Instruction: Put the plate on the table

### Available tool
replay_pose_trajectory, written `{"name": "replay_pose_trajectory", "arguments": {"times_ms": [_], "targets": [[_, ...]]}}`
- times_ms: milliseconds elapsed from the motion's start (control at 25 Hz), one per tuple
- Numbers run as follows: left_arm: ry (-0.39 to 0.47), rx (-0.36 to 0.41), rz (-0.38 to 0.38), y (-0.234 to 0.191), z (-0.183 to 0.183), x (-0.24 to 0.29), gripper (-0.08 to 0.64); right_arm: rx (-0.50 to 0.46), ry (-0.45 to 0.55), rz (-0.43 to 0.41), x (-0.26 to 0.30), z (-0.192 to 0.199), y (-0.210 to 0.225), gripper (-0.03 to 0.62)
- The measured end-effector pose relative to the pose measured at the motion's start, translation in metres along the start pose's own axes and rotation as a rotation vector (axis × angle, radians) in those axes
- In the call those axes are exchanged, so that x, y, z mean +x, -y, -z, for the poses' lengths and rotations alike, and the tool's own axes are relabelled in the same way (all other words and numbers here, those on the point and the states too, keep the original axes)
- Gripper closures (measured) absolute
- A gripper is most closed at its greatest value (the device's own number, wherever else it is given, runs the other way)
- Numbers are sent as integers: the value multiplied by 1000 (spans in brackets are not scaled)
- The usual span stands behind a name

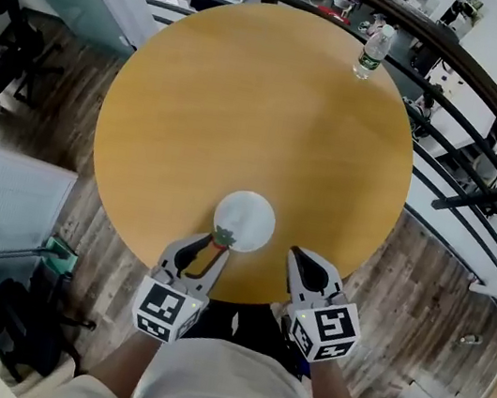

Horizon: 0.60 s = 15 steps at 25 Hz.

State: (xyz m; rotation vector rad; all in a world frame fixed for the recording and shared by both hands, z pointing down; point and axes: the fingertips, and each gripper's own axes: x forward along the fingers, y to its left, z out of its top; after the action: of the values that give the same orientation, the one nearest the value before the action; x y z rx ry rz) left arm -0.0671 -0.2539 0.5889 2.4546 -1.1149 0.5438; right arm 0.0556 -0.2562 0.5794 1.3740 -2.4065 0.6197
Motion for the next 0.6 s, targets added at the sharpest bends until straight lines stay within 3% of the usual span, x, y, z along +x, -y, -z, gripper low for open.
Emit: {"name": "replay_pose_trajectory", "arguments": {"times_ms": [280, 600], "targets": [[-71, 46, -5, -7, 26, 42, 413, 25, -17, -5, 20, 17, 17, 572], [-149, 45, 25, -11, 61, 78, 413, 53, -69, -10, 32, 46, 22, 572]]}}
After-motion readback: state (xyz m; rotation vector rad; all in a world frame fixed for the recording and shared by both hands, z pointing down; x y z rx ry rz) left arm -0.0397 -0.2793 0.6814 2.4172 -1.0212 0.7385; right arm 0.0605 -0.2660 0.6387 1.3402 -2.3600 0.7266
